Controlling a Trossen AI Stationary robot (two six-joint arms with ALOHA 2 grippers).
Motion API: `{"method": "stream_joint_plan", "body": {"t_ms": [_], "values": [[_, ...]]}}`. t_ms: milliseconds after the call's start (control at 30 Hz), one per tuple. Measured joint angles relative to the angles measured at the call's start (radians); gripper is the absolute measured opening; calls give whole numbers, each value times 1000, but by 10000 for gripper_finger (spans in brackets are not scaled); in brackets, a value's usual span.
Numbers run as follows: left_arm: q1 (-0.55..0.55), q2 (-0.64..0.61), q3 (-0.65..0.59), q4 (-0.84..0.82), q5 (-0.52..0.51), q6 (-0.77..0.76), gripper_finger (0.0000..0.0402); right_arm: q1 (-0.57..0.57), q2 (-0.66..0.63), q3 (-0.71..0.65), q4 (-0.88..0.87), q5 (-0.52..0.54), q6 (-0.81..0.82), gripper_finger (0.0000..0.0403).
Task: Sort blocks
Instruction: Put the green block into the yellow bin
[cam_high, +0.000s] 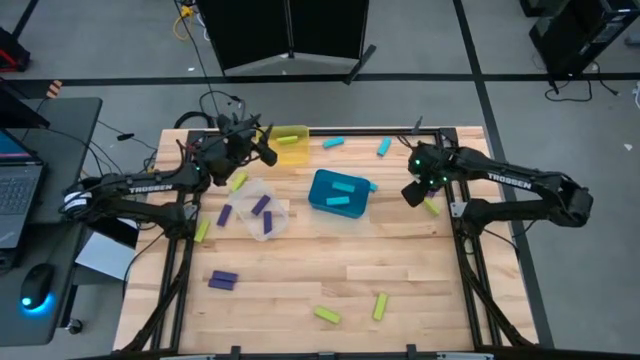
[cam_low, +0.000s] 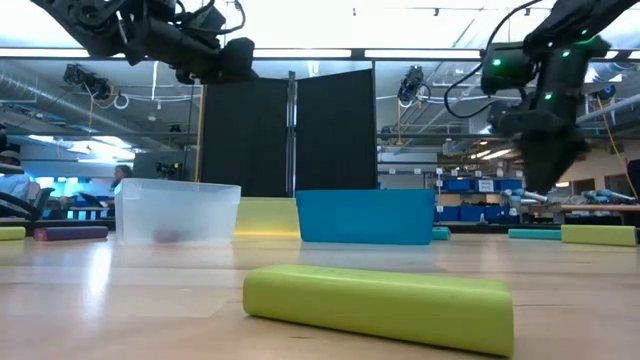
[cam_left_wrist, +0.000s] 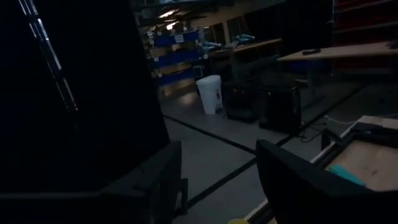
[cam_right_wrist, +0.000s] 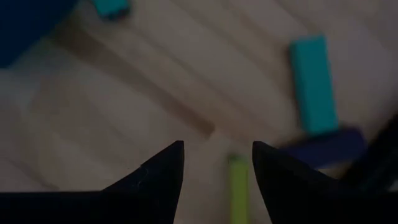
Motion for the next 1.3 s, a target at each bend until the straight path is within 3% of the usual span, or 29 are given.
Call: {"method": "stream_joint_plan", "body": {"t_ms": [233,433,733,1300], "values": [[19,0,0,9,57,-4,213,108,-52,0,-166,-6,218,201],[19,0,0,9,90,-8,213,188,-36,0,-184,30,306,201],[18,0,0,7,175,-84,214,242,83,0,-178,97,361,201],[18,-1,0,-1,177,-105,214,211,356,2,-60,111,344,201]]}}
